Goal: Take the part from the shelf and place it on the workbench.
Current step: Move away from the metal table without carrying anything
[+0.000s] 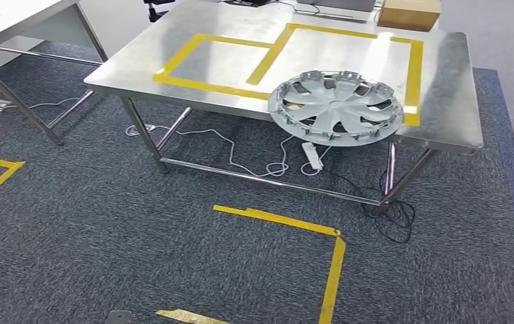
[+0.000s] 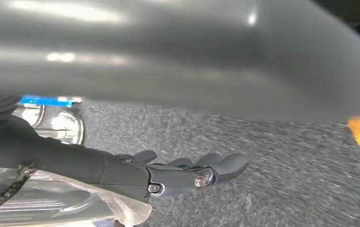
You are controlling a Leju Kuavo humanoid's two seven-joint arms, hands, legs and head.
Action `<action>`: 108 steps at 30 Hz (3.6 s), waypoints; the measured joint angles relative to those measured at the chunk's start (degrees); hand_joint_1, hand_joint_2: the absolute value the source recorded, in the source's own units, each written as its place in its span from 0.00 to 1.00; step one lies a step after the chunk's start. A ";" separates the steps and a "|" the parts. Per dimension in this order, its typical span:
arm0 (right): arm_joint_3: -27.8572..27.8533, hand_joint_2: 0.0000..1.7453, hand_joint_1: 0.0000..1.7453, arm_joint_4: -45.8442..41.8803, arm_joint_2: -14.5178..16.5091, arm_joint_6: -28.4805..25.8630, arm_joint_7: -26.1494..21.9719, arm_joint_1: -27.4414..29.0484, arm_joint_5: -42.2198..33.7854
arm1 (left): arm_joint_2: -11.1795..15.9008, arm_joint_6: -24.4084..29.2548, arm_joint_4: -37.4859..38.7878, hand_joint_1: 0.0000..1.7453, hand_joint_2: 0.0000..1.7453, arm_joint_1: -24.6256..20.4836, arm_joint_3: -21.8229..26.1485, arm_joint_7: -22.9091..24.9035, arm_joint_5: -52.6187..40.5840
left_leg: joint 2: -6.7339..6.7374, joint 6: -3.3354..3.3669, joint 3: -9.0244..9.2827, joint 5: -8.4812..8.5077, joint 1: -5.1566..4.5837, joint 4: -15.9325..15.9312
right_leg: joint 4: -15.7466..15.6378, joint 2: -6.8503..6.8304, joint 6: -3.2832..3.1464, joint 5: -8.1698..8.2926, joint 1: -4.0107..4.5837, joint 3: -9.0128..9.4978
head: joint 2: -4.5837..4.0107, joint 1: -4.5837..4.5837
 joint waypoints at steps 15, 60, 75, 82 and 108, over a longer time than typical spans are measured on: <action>1.23 0.00 0.00 0.38 -0.27 1.88 0.03 0.25 0.16 | 0.02 0.85 -0.02 0.00 0.00 0.30 0.00 1.26 -0.02 | 0.18 -4.03 0.38 -5.39 1.23 13.17 | -12.22 -2.15 -2.80 5.62 0.27 1.64 | 0.00 -0.35; 6.79 0.00 0.00 1.39 -0.79 6.72 3.08 1.75 9.08 | -1.42 4.61 0.03 0.00 0.00 2.32 -4.32 7.07 -7.21 | -3.83 -0.12 4.02 -2.78 0.40 -0.63 | 2.38 0.42 -0.42 -1.37 -0.04 -3.31 | -0.01 -0.35; 15.31 0.00 0.00 1.85 1.49 9.30 7.53 1.50 18.69 | -2.57 4.71 0.03 0.00 0.00 3.34 -8.46 7.57 -13.86 | -0.71 -3.89 -2.87 -8.62 0.97 14.20 | -11.78 -3.73 -2.61 3.80 0.04 3.58 | -0.01 -0.86; 16.30 0.00 0.00 1.90 1.87 9.29 7.37 1.16 18.71 | -2.74 4.79 0.03 0.00 0.00 3.69 -8.96 7.57 -13.88 | 2.26 -1.50 4.31 -3.83 0.12 -0.10 | -11.69 -7.40 -0.87 2.69 0.47 4.32 | -0.01 -0.93; 25.89 0.00 0.00 2.15 0.29 11.51 10.51 0.70 19.81 | -3.04 3.19 0.03 0.00 0.00 1.37 -4.35 7.71 -5.50 | 2.23 -3.12 1.69 -4.67 0.76 5.47 | -11.12 -5.00 -1.97 3.15 0.07 3.36 | -0.01 -1.13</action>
